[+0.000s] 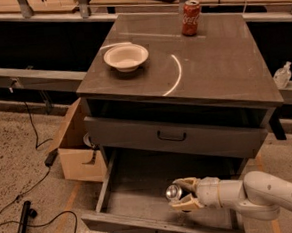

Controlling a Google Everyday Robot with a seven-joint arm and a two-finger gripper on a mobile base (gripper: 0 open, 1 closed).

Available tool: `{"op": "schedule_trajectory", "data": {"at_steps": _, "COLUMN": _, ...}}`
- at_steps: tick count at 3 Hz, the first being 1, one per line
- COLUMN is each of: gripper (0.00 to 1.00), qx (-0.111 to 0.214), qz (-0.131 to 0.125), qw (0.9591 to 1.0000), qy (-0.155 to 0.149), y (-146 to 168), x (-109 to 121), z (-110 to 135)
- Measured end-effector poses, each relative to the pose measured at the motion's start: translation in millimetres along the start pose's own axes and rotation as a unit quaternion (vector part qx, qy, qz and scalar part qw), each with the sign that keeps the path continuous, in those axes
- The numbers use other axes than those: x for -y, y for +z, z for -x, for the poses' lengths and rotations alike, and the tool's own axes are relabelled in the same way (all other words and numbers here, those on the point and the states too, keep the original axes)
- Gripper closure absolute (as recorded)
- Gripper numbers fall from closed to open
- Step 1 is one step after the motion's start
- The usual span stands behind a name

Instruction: Place pepsi can into middle drawer

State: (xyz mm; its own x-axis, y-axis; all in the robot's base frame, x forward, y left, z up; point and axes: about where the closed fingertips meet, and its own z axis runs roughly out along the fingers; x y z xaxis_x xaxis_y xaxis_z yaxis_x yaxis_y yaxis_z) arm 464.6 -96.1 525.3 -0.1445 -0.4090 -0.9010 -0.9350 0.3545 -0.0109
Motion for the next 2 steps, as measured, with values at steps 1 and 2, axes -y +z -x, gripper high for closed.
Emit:
{"op": "schedule_trajectory", "data": {"at_steps": 1, "gripper": 0.82, "qx": 0.035, "qz": -0.007, "qw": 0.9993, "qy": 0.005, "y": 31.3, "x": 11.1, "z": -27.9}}
{"op": "schedule_trajectory", "data": {"at_steps": 2, "gripper": 0.58, "qx": 0.056, "qz": -0.003, "qw": 0.9982, "qy": -0.018, "y": 59.3, "x": 22.6, "z": -37.1}}
